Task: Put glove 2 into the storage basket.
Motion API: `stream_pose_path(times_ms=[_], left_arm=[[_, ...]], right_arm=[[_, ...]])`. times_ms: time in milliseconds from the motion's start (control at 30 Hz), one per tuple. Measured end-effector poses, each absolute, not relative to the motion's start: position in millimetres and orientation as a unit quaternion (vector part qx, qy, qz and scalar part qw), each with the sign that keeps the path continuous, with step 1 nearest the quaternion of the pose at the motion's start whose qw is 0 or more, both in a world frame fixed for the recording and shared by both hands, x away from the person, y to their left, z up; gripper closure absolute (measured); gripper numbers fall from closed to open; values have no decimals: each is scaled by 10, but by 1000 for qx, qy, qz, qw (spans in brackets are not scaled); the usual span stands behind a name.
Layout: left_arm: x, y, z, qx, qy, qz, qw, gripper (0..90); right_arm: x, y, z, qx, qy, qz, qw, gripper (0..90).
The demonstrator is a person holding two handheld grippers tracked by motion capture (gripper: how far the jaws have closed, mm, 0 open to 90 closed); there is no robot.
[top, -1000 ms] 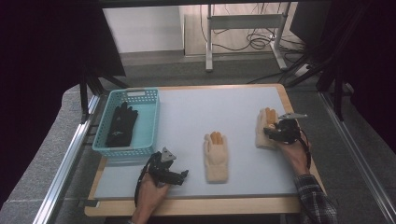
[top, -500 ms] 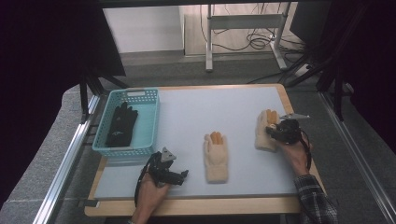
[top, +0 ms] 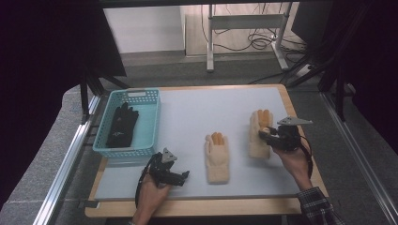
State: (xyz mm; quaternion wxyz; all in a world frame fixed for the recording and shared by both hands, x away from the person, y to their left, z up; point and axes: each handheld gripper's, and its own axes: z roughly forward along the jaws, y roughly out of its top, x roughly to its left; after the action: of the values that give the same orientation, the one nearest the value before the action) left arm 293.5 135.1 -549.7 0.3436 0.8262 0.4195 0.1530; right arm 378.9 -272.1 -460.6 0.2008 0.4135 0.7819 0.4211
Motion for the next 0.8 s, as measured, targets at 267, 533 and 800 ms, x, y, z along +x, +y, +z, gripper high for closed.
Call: stream_pose_path(times_ms=[267, 533, 800], left_arm=[[2935, 1348, -5499, 825, 420, 154, 345, 16], [2935, 1348, -5500, 825, 420, 154, 346, 16], [2933, 1348, -5500, 825, 420, 154, 346, 16]], right_arm=[[3482, -2277, -4485, 377, 794, 448, 164, 571], [3329, -1762, -4624, 353, 811, 451, 122, 570], [3305, -1478, -4841, 358, 820, 431, 121, 568]])
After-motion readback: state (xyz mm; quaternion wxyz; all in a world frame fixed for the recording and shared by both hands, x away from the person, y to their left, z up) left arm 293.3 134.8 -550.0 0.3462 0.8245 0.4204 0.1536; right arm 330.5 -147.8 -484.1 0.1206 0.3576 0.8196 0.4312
